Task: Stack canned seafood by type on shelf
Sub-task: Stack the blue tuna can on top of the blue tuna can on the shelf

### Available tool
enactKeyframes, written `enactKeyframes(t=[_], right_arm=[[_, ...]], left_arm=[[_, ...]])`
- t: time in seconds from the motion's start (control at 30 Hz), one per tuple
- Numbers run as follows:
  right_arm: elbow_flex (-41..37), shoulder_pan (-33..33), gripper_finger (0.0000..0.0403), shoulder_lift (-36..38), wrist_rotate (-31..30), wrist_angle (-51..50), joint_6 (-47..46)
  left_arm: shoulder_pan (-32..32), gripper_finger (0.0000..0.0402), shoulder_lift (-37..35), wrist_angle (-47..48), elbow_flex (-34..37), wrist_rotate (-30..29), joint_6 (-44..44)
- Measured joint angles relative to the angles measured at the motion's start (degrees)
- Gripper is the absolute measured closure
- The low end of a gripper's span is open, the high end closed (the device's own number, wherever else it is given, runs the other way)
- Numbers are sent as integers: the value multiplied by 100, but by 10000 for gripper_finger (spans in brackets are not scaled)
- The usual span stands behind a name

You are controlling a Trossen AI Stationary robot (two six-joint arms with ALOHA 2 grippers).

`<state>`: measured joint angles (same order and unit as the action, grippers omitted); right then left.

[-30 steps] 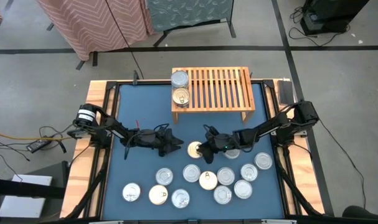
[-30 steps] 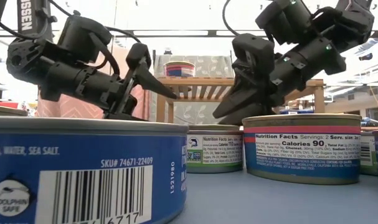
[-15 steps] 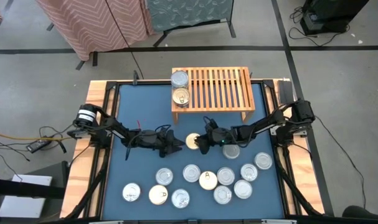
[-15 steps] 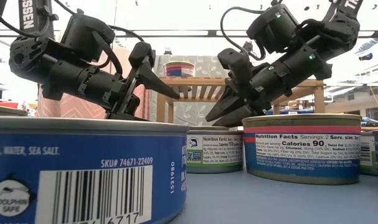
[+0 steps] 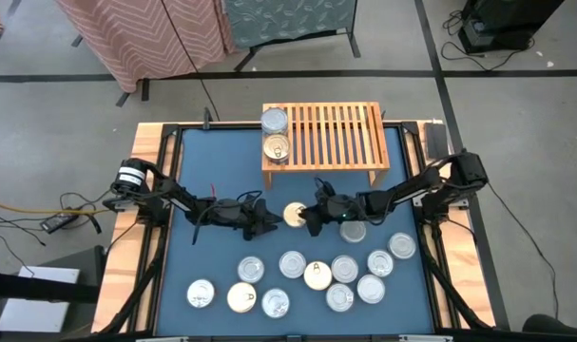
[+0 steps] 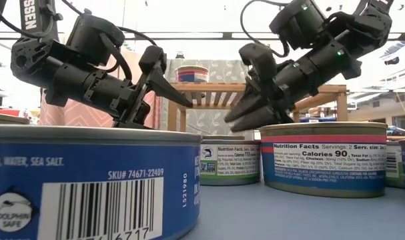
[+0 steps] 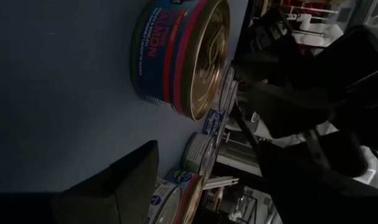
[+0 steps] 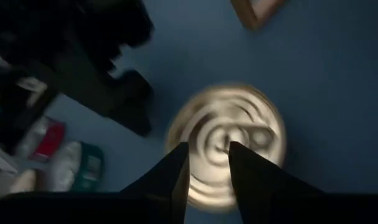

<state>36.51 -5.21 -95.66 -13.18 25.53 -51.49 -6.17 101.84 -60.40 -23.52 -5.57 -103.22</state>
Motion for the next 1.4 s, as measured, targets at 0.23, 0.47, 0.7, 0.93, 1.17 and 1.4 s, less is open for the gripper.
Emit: enactKeyframes(t=[0.23,0.47,0.7,0.93,1.17,1.4], right_arm=[[25,2,285,31,-56,-618,95],[24,-9,285,37,-252,-911,70],[18,-17,285,29,-241,-868,109],[18,-17,285,25,-204,-811,110],[9,-15,285,22,-211,-832,110],[-5,-17,285,29,-242,-894,143]], left_arm=[[0,124,0,706,-360,-99,-52],[4,124,7,1214,-593,-224,65],[1,124,16,1072,-596,-561,312],[19,124,31,1684,-947,-881,893],[89,124,140,1977,-1180,-861,1121],[82,124,448,1597,-1391,-1000,1218]])
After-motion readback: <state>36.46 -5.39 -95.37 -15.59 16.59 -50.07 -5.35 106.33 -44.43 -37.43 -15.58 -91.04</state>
